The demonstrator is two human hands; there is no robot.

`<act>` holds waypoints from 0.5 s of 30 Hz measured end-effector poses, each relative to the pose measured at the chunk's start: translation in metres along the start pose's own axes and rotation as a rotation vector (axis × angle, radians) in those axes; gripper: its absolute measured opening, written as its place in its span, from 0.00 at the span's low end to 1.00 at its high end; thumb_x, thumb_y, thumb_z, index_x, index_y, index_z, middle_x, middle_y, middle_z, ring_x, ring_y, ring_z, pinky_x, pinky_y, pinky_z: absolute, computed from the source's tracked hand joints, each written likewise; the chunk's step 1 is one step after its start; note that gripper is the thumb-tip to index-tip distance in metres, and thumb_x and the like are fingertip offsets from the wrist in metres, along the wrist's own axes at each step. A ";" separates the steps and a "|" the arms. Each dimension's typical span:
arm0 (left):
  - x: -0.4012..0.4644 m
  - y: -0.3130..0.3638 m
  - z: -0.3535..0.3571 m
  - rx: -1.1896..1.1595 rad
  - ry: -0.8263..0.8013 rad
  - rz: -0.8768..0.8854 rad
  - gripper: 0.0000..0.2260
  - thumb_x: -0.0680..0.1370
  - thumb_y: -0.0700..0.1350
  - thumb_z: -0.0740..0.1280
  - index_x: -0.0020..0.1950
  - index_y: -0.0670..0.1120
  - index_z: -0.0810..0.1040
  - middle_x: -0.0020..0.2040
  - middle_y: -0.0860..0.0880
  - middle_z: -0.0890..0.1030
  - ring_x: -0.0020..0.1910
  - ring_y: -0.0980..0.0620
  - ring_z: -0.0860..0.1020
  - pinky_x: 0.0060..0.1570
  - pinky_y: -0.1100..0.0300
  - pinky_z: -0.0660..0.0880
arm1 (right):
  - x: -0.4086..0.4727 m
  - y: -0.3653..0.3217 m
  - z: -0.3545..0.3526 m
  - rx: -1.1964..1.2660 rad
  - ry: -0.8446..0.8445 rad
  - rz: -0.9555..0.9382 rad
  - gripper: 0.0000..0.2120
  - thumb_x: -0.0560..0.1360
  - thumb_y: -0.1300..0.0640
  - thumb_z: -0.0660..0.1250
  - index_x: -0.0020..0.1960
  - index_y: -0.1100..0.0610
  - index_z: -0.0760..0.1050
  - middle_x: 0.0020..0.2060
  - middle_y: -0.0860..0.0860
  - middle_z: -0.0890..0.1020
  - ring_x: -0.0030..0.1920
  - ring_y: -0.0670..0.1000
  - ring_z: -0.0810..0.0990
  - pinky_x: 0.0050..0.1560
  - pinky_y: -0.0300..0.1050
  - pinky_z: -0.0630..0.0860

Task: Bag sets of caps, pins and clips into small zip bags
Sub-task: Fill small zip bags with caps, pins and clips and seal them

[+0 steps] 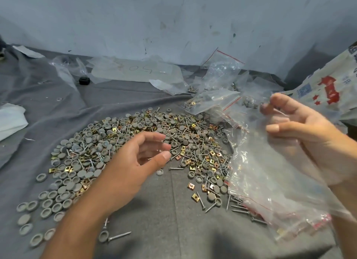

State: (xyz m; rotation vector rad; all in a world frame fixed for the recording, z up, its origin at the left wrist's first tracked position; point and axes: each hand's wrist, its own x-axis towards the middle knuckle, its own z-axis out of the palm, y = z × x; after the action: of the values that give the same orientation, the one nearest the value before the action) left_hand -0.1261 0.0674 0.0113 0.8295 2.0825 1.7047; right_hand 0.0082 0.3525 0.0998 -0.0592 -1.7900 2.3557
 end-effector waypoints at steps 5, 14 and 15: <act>0.002 -0.002 0.008 -0.263 -0.269 0.004 0.32 0.70 0.72 0.69 0.71 0.61 0.72 0.71 0.57 0.74 0.71 0.53 0.72 0.69 0.42 0.65 | 0.050 0.020 0.061 0.489 -0.137 0.123 0.26 0.59 0.72 0.78 0.52 0.54 0.80 0.46 0.49 0.80 0.39 0.43 0.67 0.36 0.32 0.74; 0.009 -0.009 -0.011 -0.482 0.290 -0.068 0.12 0.68 0.53 0.76 0.49 0.52 0.87 0.47 0.47 0.87 0.46 0.52 0.85 0.44 0.65 0.79 | 0.068 0.117 0.087 0.489 0.049 0.354 0.44 0.66 0.35 0.77 0.72 0.59 0.70 0.67 0.58 0.79 0.67 0.58 0.79 0.69 0.55 0.74; 0.010 -0.008 -0.013 -0.485 0.375 -0.067 0.09 0.69 0.50 0.75 0.48 0.52 0.87 0.46 0.47 0.87 0.45 0.54 0.85 0.42 0.66 0.79 | 0.065 0.128 0.093 0.406 -0.036 0.386 0.46 0.63 0.35 0.78 0.72 0.59 0.71 0.66 0.58 0.80 0.66 0.58 0.79 0.66 0.54 0.77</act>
State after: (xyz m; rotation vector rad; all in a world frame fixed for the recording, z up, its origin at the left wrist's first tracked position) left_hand -0.1434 0.0625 0.0077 0.3056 1.7414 2.3277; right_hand -0.0845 0.2419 0.0080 -0.3349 -1.3753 2.9613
